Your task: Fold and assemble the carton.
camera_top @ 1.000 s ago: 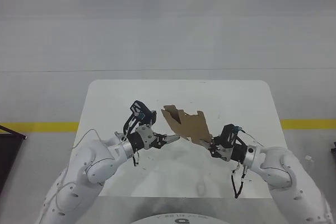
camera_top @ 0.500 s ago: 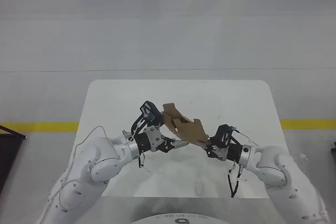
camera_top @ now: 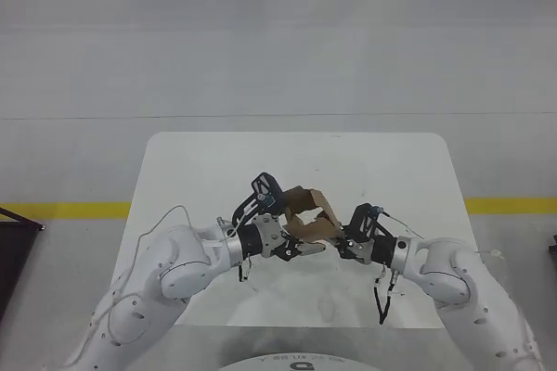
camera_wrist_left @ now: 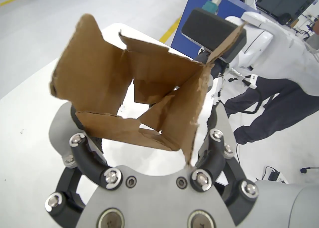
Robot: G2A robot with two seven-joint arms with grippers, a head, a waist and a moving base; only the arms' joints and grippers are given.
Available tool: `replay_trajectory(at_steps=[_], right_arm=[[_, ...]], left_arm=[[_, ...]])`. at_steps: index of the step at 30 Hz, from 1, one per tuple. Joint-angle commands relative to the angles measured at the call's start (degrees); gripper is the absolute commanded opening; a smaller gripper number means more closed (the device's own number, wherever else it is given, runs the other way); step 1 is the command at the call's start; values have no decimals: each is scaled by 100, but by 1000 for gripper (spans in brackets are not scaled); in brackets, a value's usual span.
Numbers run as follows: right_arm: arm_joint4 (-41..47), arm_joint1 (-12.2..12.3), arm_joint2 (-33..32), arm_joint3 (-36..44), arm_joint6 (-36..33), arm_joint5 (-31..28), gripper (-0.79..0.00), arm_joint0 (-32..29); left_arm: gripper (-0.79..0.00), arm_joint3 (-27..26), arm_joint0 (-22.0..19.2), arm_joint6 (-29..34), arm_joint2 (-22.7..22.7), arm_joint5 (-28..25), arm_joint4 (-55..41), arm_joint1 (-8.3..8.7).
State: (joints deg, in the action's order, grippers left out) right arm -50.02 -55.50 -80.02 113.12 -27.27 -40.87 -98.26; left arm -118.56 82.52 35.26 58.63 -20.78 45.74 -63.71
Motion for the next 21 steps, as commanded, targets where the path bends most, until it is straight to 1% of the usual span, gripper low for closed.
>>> replay_trajectory(at_steps=[1, 8, 12, 21], right_arm=[[7, 3, 18, -5, -8, -5, -785, 26], [5, 16, 71, -44, 15, -66, -785, 97], [-28, 23, 97, -83, 87, -155, -785, 141], [-111, 37, 168, -136, 169, -206, -785, 196]], left_arm=[[0, 37, -49, 19, -59, 11, 7, -8], [0, 193, -174, -18, -197, 14, -163, -36], [0, 301, -244, -24, -227, -4, -280, -46], [0, 371, -283, 90, -242, -10, -463, -39]])
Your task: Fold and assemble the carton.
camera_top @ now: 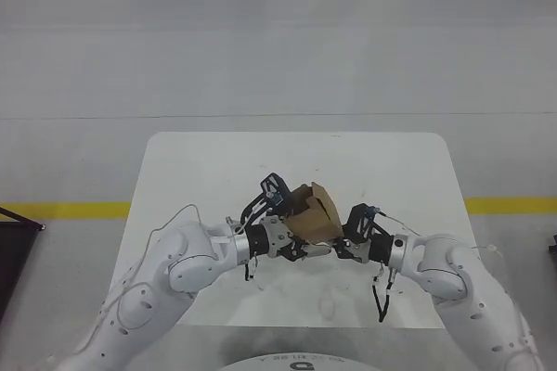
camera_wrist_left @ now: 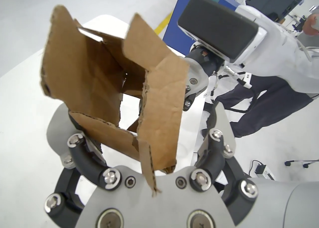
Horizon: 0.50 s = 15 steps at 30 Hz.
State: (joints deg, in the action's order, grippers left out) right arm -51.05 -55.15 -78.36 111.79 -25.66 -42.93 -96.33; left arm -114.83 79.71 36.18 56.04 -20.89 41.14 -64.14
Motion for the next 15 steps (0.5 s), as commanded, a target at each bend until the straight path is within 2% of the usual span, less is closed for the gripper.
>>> replay_trajectory(at_steps=[1, 6, 10, 15], right_arm=[[-20, 4, -3, -7, 31, -3, -785, 4], [98, 16, -79, -82, 153, 67, -785, -73], [167, 35, -155, -75, -44, 233, -785, -102], [215, 44, -166, 29, -361, 636, -785, -142]], left_arm=[[0, -6, 3, -19, 49, 18, 4, 8], [0, -182, 126, -175, 380, 250, 242, 58], [0, -471, 339, -239, 601, 393, 585, 107], [0, -643, 564, -422, 881, 464, 248, 136]])
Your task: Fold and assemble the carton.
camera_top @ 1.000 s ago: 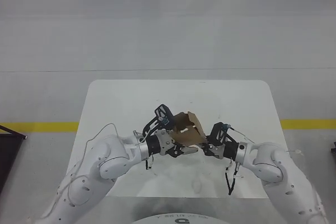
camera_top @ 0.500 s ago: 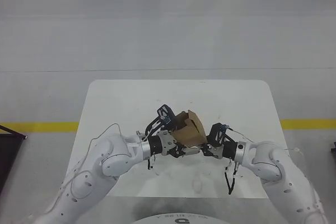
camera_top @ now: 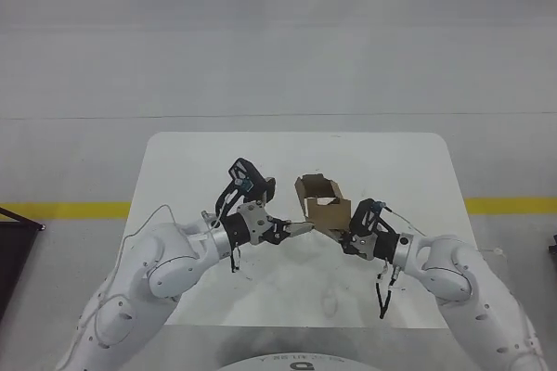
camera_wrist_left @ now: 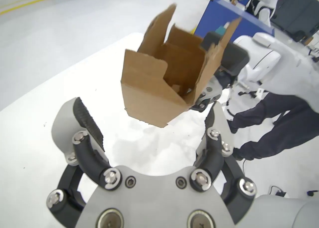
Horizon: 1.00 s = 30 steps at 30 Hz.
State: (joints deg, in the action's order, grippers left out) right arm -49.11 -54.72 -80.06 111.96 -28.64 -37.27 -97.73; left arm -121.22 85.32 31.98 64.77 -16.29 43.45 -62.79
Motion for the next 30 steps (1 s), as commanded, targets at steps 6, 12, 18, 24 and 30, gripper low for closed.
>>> replay_trajectory(at_steps=[6, 12, 18, 24, 30], right_arm=[[250, 7, 86, 34, -413, 273, -785, 21], [366, 11, 86, 77, -417, 161, -785, 69], [379, 5, 124, 15, -422, 297, -785, 64], [569, -3, 368, 21, -1216, 768, -785, 337], [801, -22, 761, 84, -2166, 1038, -785, 819]], left_arm=[[0, -4, 3, -2, 9, 4, 17, 2], [0, -114, -10, 59, 45, 43, 485, 21], [0, -553, 68, 302, 11, 80, 1785, 70], [0, -962, 18, 722, -404, -447, 3090, 105], [0, -985, 3, 727, -450, -482, 3159, 103]])
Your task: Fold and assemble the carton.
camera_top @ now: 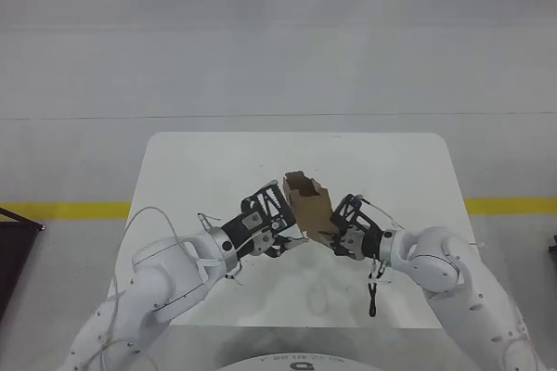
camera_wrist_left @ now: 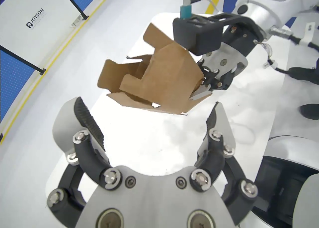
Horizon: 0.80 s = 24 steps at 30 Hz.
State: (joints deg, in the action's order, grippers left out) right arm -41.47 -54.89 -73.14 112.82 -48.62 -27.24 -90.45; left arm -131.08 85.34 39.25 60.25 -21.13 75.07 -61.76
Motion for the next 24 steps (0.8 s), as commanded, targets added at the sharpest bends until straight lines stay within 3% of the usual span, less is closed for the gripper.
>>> replay_trajectory(at_steps=[1, 11, 24], right_arm=[[111, -10, 132, -25, -286, 81, -785, 170], [150, -17, 189, -60, -410, 190, -785, 272], [-27, 5, 368, -200, -336, -30, -785, 373]], left_arm=[[0, 1, 1, -1, 1, 2, -2, 0], [0, 40, -1, -66, -133, -175, 5, -4], [0, 138, -164, 442, -204, -601, -337, 11]])
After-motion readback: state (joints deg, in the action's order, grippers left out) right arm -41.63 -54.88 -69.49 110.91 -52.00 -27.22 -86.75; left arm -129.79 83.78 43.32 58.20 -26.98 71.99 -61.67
